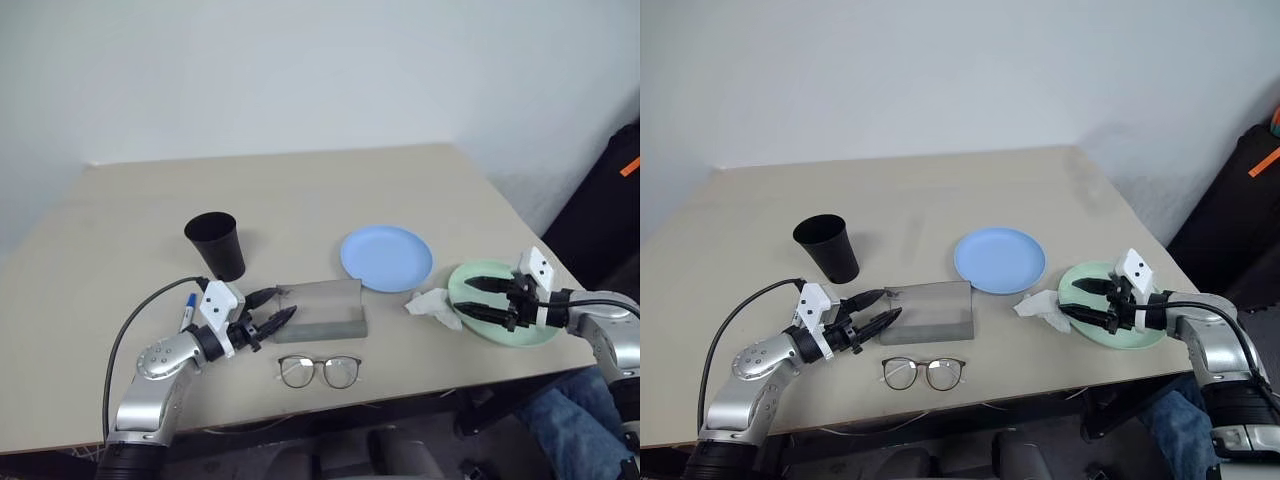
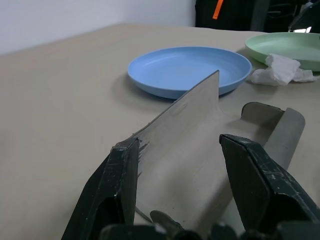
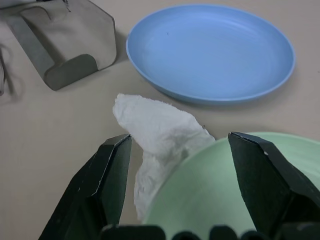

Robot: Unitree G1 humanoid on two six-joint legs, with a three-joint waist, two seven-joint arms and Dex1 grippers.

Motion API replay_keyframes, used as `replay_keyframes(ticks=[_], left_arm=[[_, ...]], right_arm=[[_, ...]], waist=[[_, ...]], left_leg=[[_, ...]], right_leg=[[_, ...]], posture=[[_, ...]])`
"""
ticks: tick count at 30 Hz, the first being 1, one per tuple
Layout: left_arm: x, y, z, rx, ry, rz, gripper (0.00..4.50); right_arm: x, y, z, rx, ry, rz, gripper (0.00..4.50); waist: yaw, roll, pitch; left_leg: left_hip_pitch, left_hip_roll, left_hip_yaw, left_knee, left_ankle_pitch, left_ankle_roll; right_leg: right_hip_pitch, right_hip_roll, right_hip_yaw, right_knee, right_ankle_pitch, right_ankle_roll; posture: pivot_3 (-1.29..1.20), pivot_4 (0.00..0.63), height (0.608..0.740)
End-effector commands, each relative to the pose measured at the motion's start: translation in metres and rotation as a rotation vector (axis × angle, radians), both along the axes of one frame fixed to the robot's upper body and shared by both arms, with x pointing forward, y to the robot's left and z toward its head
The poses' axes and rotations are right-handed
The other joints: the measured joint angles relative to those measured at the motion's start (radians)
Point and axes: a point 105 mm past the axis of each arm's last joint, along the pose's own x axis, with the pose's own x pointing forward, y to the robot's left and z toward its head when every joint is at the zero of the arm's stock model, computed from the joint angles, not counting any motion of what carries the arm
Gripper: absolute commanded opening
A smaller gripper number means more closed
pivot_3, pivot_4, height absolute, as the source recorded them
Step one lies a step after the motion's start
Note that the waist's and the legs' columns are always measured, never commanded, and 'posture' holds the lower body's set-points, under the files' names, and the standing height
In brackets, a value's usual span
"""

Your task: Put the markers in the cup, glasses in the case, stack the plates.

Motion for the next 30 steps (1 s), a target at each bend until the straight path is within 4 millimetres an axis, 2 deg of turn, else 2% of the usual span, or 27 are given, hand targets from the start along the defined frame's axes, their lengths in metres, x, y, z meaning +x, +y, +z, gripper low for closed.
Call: replay_keyframes(ticks=[1,10,18,23,30], left_arm=[[0.001,-0.011,0.013,-0.007,-0.061,-0.033,2.66],[-0.003,-0.018,0.012,-0.026,-0.065,-0.03,2.66],[0.0,-0.011,0.016,-0.014,-0.067,-0.024,2.66],[0.005,-0.008,0.018,0.0,-0.069,-0.034,2.66],[0.008,-0.012,0.02,-0.007,-0.063,-0.086,2.66]], right_arm=[[0.006,-0.005,0.021,-0.009,-0.068,0.002,3.35],[0.014,-0.005,0.026,-0.02,-0.078,0.008,3.35],[0.015,-0.003,0.026,-0.012,-0.081,-0.001,3.35],[0.011,-0.01,0.027,-0.022,-0.086,-0.026,3.35],[-0.005,-0.013,0.026,-0.067,-0.058,-0.036,3.35]], waist=[[0.0,0.0,0.0],[0.0,0.0,0.0],[0.0,0.0,0.0],[0.0,0.0,0.0],[0.0,0.0,0.0]], left_leg=[[0.0,0.0,0.0,0.0,0.0,0.0],[0.001,0.0,0.002,0.0,0.0,0.0],[0.0,0.0,0.002,0.0,0.0,0.0],[0.001,0.0,0.002,0.0,0.0,0.0],[0.0,0.0,0.002,0.0,0.0,0.0]], right_leg=[[0.0,0.0,0.0,0.0,0.0,0.0],[0.0,0.0,0.001,0.001,0.0,0.0],[0.0,0.0,0.001,0.0,0.0,0.0],[0.0,0.0,0.001,0.0,0.0,0.0],[-0.001,0.0,0.001,0.0,0.0,0.0]], posture=[[0.0,0.0,0.74],[0.0,0.0,0.74],[0.0,0.0,0.74],[0.0,0.0,0.74],[0.0,0.0,0.74]])
